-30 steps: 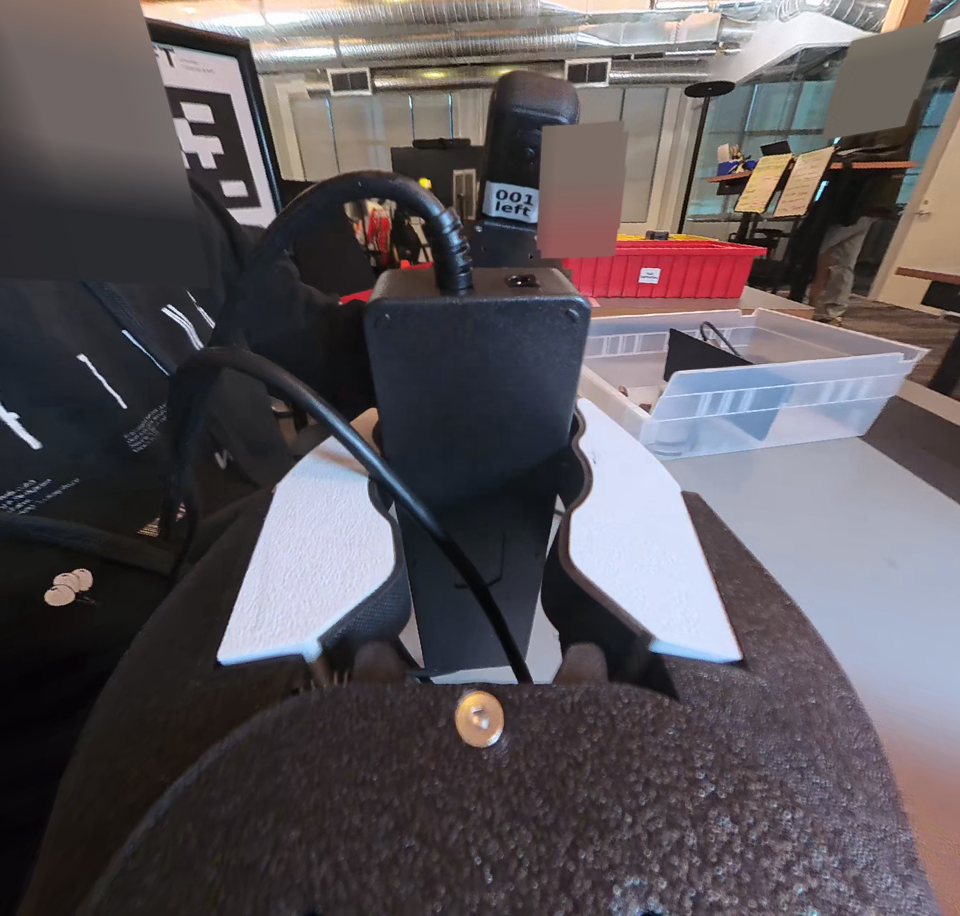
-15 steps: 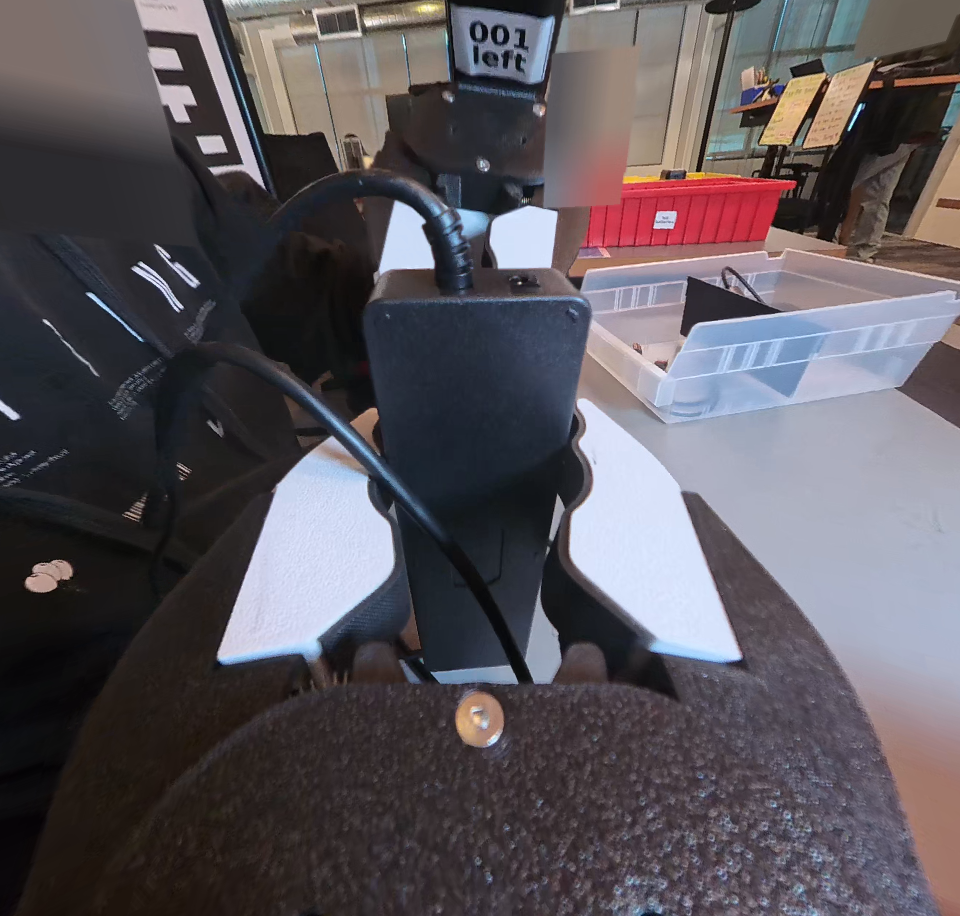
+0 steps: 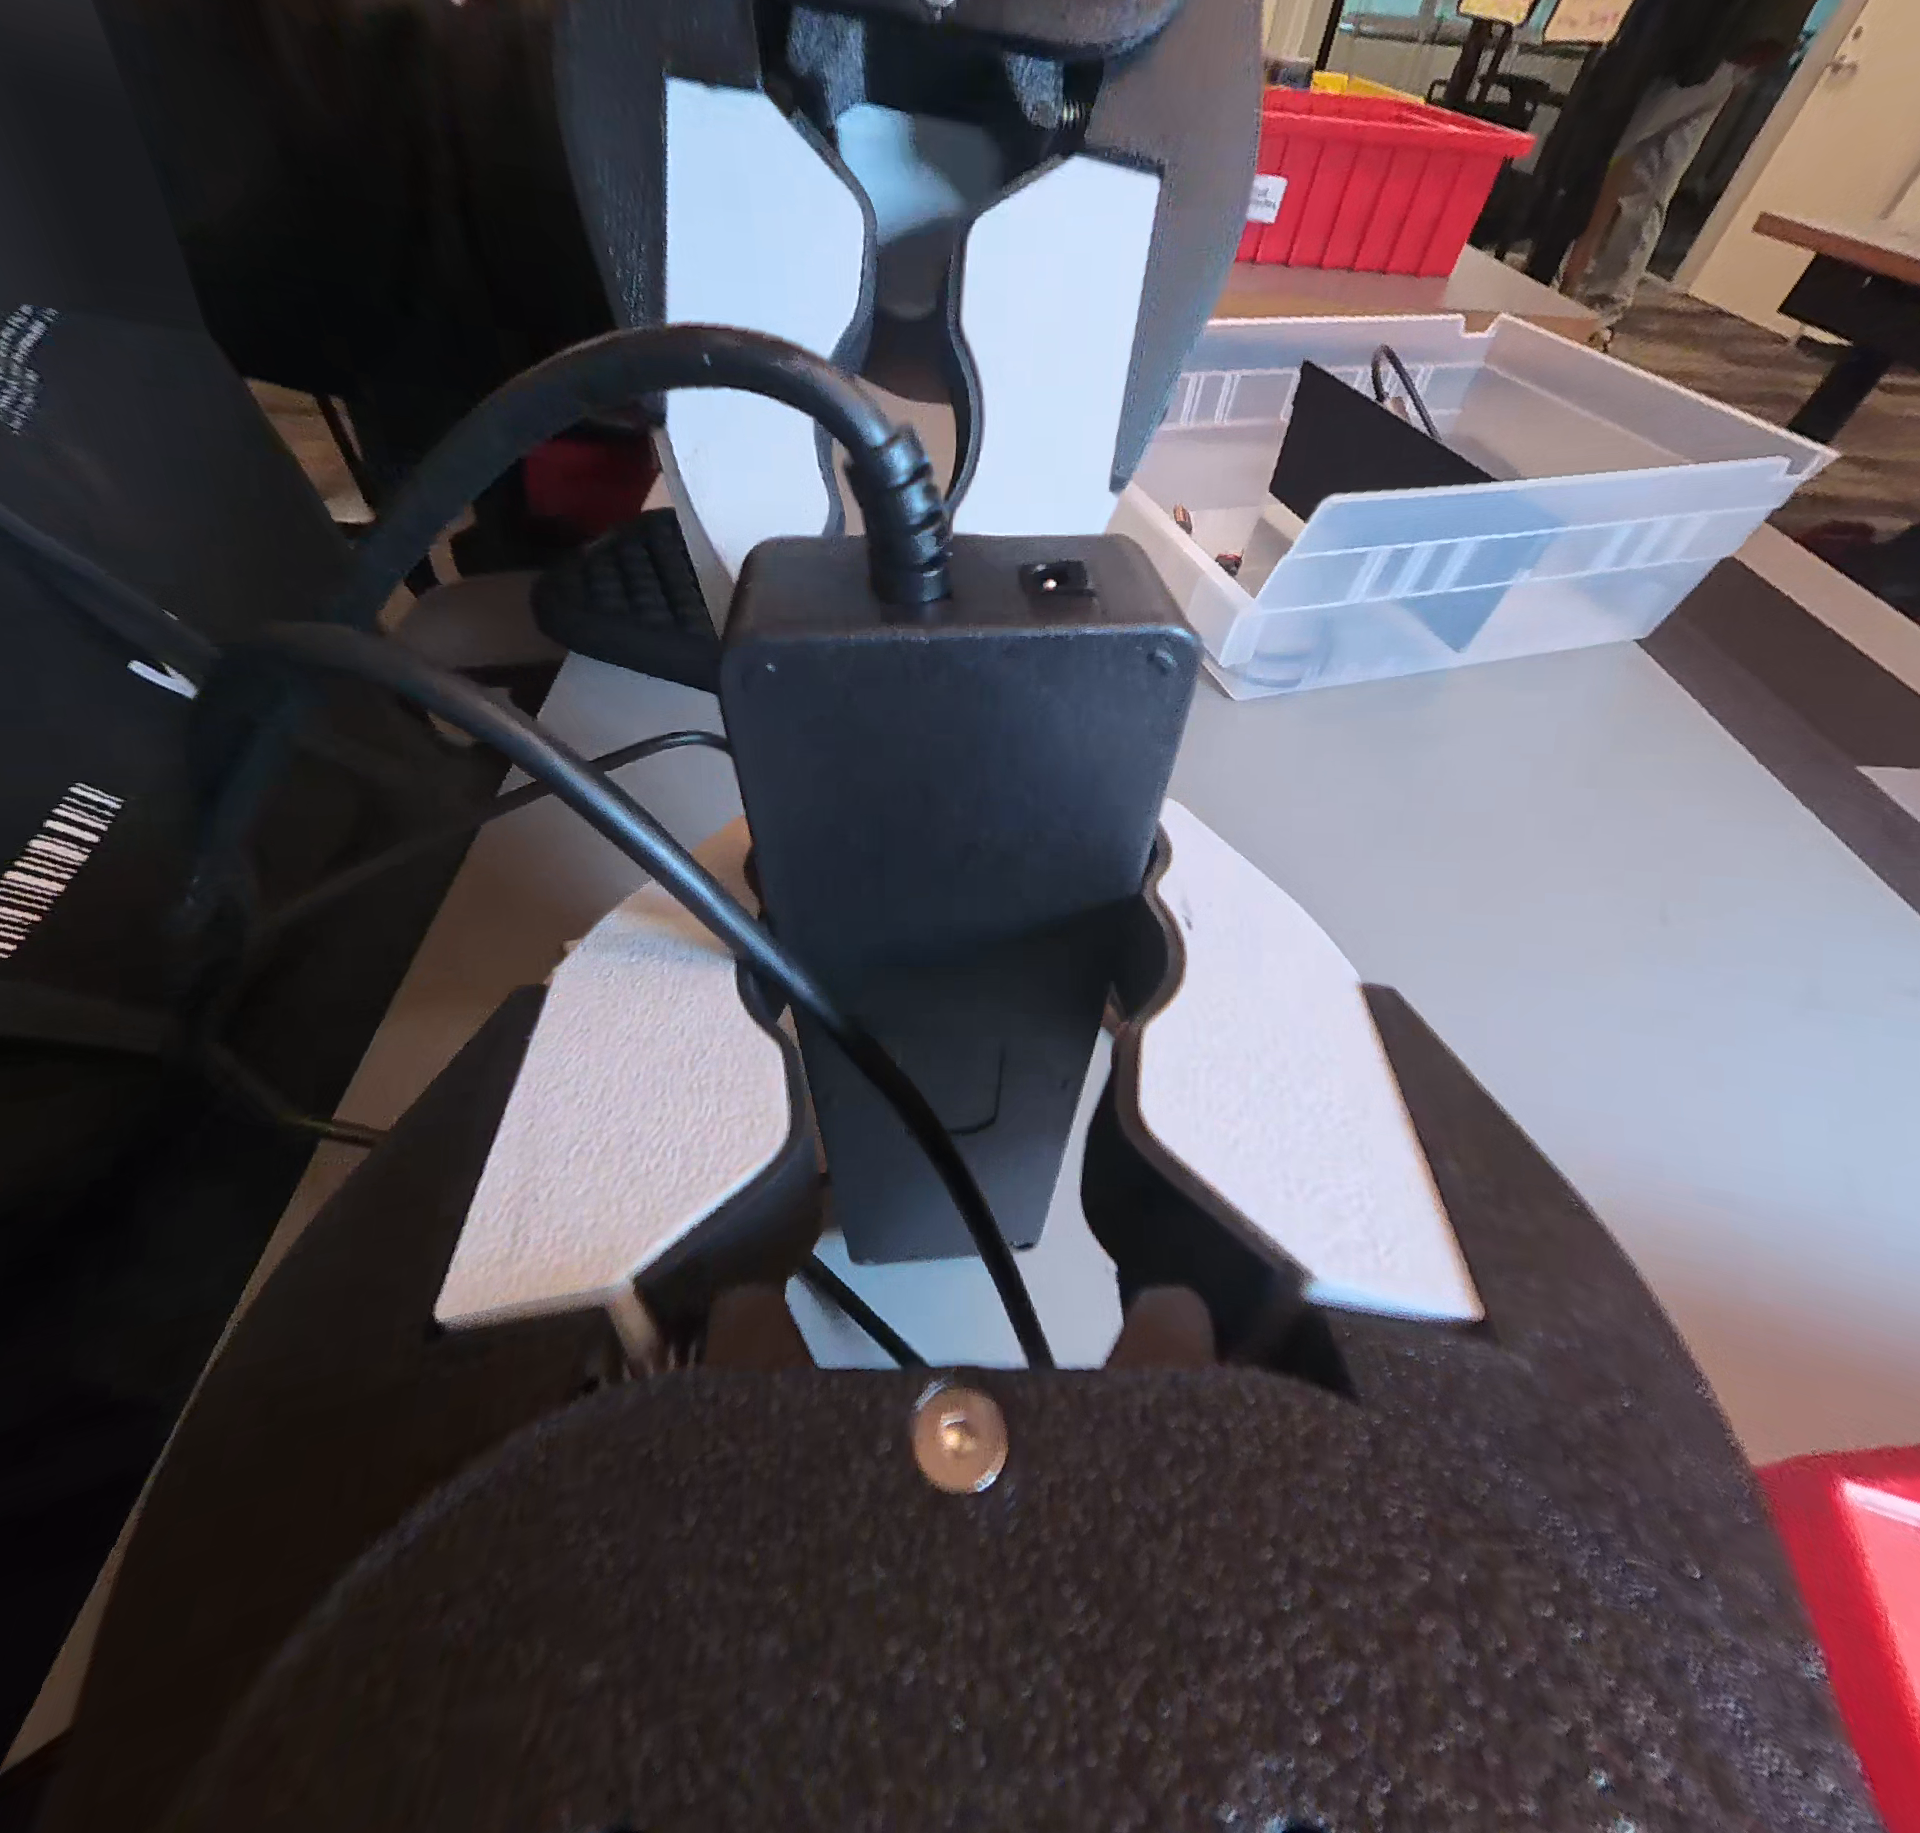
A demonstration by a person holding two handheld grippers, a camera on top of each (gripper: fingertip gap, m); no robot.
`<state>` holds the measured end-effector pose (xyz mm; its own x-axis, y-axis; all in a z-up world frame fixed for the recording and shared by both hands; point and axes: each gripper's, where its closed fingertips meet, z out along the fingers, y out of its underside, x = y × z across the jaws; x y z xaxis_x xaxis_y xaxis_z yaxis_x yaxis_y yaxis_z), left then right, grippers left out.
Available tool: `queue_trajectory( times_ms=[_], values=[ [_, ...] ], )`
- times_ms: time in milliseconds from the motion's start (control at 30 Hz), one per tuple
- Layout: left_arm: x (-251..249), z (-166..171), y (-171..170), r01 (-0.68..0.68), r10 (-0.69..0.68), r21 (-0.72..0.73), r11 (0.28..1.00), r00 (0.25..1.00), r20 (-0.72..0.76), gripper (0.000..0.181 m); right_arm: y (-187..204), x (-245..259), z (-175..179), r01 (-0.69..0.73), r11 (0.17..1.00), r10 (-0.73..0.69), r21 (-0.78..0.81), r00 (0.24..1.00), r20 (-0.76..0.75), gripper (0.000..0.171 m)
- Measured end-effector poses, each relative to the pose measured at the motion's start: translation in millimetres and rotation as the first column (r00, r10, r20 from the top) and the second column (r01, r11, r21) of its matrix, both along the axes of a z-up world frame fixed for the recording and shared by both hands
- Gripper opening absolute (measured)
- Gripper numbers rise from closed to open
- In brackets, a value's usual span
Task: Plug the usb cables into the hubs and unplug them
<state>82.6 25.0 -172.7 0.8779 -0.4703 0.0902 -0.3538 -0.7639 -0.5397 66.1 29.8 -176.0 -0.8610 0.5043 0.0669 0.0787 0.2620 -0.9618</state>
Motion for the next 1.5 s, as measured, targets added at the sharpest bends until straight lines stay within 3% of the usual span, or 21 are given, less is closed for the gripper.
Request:
queue_trajectory(
  times_ms=[300, 500, 700, 800, 867, 933, 1033, 1233, 1333, 1500],
  values=[
    [-4.6, -4.4, -4.5, 0.029, -0.042, -0.137, 0.990, 0.995, -0.093, 0.015, -3.4, -1.8, -2.0, 0.010, 1.000, -0.010, 0.019, 1.000, 0.005, 0.062],
    [-6.5, 2.4, -2.1, 0.036, -0.056, -0.149, 0.988, 0.990, -0.130, 0.015, 0.0, -3.8, -2.3, 0.035, 0.999, -0.035, 0.034, 0.999, 0.005, 0.062],
    [-4.6, 15.5, 4.9, 0.013, -0.014, -0.050, 0.999, 1.000, -0.019, 0.015, 4.9, -5.6, -4.4, 0.061, 0.997, -0.061, 0.044, 0.998, 0.006, 0.062],
    [7.8, 26.8, 12.2, -0.015, 0.009, 0.046, 0.999, 0.992, 0.130, 0.012, -3.7, -4.1, -5.9, 0.024, 1.000, -0.024, 0.010, 0.999, 0.022, 0.062],
    [4.9, 23.1, 10.1, -0.001, -0.004, 0.071, 0.997, 0.998, 0.060, 0.011, -7.9, -3.3, -6.9, -0.004, 0.999, 0.006, -0.046, 0.999, 0.041, 0.062],
    [2.1, 33.8, 8.8, -0.018, 0.008, 0.123, 0.992, 0.997, 0.081, 0.010, -7.5, -2.3, 6.1, -0.030, 0.986, 0.040, -0.165, 0.998, 0.058, 0.062],
    [-8.0, 40.5, 5.0, -0.052, 0.038, 0.171, 0.984, 0.996, 0.080, 0.000, -6.4, -3.2, 12.6, -0.024, 0.985, 0.029, -0.168, 0.999, 0.022, 0.062],
    [-24.8, 23.2, -6.5, -0.067, 0.067, 0.196, 0.978, 0.998, 0.005, 0.000, 0.2, -4.4, 9.6, -0.011, 0.987, 0.015, -0.158, 1.000, 0.027, 0.062],
    [-38.3, -1.2, -19.3, -0.021, 0.035, 0.165, 0.986, 0.996, -0.082, 0.011, 11.3, -5.7, 13.7, 0.011, 0.985, -0.007, -0.173, 1.000, 0.021, 0.062],
    [-25.8, -50.7, -43.2, 0.089, -0.086, 0.061, 0.994, 0.995, -0.048, 0.022, 21.0, -4.4, 18.2, 0.020, 0.982, -0.018, -0.189, 1.000, 0.012, 0.062]
  ],
)
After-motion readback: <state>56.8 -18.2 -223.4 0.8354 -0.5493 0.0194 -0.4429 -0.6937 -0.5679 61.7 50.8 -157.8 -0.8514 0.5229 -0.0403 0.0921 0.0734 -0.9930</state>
